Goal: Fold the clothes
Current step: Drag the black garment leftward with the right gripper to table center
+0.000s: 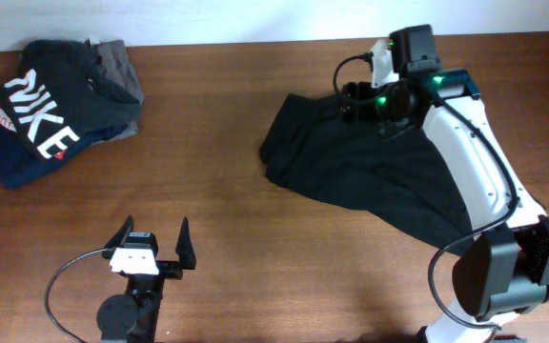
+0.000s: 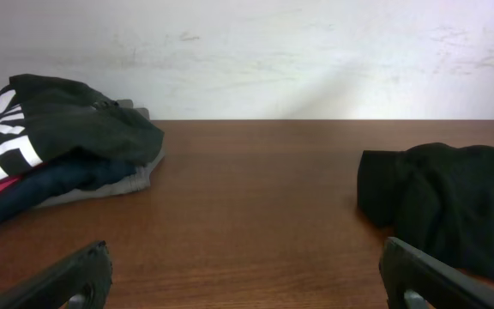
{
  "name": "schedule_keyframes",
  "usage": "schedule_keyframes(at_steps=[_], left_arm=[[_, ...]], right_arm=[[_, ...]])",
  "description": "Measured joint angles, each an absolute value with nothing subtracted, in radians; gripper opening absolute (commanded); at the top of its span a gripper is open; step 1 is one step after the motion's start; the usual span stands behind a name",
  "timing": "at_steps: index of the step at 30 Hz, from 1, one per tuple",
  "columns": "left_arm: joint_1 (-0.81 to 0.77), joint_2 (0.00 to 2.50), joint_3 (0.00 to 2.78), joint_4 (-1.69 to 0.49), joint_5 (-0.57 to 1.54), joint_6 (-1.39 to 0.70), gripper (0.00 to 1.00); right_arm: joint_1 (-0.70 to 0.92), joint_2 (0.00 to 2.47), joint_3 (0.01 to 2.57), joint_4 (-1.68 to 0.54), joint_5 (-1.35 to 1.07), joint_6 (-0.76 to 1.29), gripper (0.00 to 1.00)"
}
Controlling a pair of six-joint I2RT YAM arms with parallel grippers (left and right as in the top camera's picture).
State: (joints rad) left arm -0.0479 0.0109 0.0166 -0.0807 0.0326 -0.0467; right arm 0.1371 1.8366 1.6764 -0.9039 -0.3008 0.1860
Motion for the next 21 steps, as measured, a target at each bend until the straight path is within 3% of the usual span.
schedule_keyframes(at_steps=[12,18,21], left_arm=[[-0.048,0.011,0.017,-0.081,0.033,-0.047,0.99],[-0.048,0.011,0.017,-0.081,0.033,-0.047,0.99],[-0.048,0.011,0.017,-0.081,0.033,-0.047,0.99]], right_arm=[[0.45,2.092,1.67,-0.834,-0.241,0.147,0.87],[0.508,2.101,1.67,-0.787,-0.158,0.16,0.87],[0.519,2.127,1.67,-0.751,-0.141,0.162,0.82]])
